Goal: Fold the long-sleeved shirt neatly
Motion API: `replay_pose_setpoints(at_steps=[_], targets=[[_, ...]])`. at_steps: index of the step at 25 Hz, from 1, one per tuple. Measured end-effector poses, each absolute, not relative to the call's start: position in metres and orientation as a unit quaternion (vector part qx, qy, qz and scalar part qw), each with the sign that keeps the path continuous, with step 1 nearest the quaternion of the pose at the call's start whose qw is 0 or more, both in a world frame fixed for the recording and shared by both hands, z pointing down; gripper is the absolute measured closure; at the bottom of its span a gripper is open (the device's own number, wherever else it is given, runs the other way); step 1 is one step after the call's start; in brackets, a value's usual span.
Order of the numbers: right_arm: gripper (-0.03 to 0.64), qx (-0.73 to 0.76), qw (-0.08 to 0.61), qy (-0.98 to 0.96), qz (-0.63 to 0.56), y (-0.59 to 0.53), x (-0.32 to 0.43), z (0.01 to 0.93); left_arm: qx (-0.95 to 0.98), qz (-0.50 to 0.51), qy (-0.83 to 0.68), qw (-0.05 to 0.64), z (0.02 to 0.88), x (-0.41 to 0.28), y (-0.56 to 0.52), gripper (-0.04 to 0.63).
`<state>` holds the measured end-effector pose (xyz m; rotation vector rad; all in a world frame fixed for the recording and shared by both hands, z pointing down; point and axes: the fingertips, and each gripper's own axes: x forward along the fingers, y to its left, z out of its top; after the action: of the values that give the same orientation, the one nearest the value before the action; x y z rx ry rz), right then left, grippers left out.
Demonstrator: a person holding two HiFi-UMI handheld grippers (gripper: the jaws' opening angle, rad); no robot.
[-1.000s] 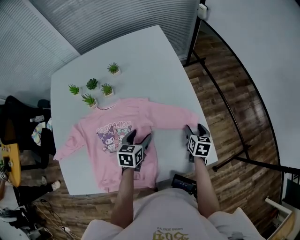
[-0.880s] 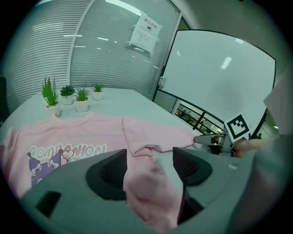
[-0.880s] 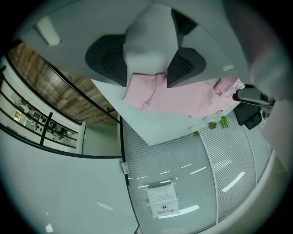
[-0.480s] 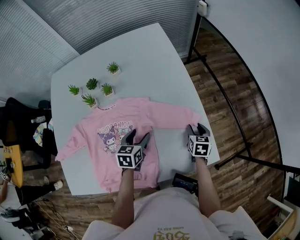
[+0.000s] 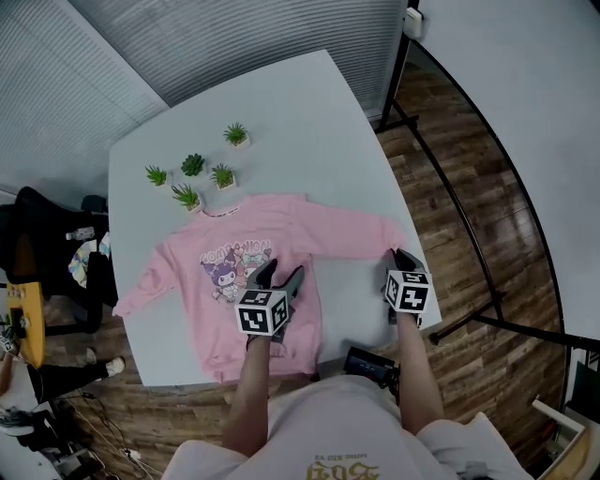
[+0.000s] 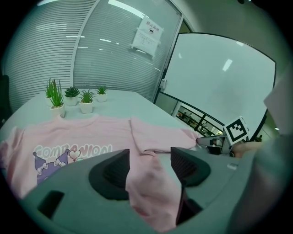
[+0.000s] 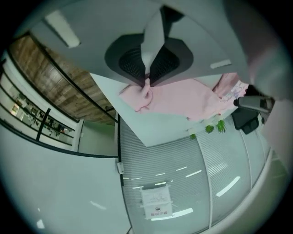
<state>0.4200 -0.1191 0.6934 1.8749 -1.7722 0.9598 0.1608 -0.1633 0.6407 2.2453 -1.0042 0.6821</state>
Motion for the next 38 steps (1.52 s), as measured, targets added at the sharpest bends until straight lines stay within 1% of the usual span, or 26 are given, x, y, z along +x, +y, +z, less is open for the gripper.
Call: replay_pose_setpoints(at_steps=[1,3,9,13,26,28,32,38], targets=[[0.574,0.669,0.178,-0.632,0.349,-0.119,0.419,0.691,0.842,0.256,-0.377,0.289,0.640,0.160,-0.164,0.307],[0.572,0.669,0.169,-0.633,0.352,-0.118,0.419,0.688,0.842,0.254,-0.378,0.288,0.637,0.159,-0.163,0.302],[0.572,0.672,0.188,-0.638,0.325,-0.115,0.416,0.677,0.845,0.261,-0.377,0.276,0.632,0.157,-0.161,0.298],[0.572,0.680,0.184,-0.638,0.311,-0.116,0.417,0.663,0.849,0.255,-0.378,0.268,0.623,0.158,-0.165,0.296],[0.572,0.713,0.131,-0.632,0.274,-0.117,0.442,0.596,0.864,0.225,-0.377,0.245,0.584,0.170,-0.168,0.285],[0.572,0.717,0.124,-0.633,0.266,-0.118,0.443,0.585,0.866,0.221,-0.379,0.240,0.578,0.167,-0.168,0.284],[0.572,0.719,0.110,-0.640,0.250,-0.119,0.442,0.564,0.872,0.227,-0.381,0.209,0.567,0.166,-0.165,0.278],[0.572,0.710,0.092,-0.655,0.241,-0.123,0.430,0.546,0.870,0.213,-0.394,0.205,0.552,0.157,-0.165,0.273]])
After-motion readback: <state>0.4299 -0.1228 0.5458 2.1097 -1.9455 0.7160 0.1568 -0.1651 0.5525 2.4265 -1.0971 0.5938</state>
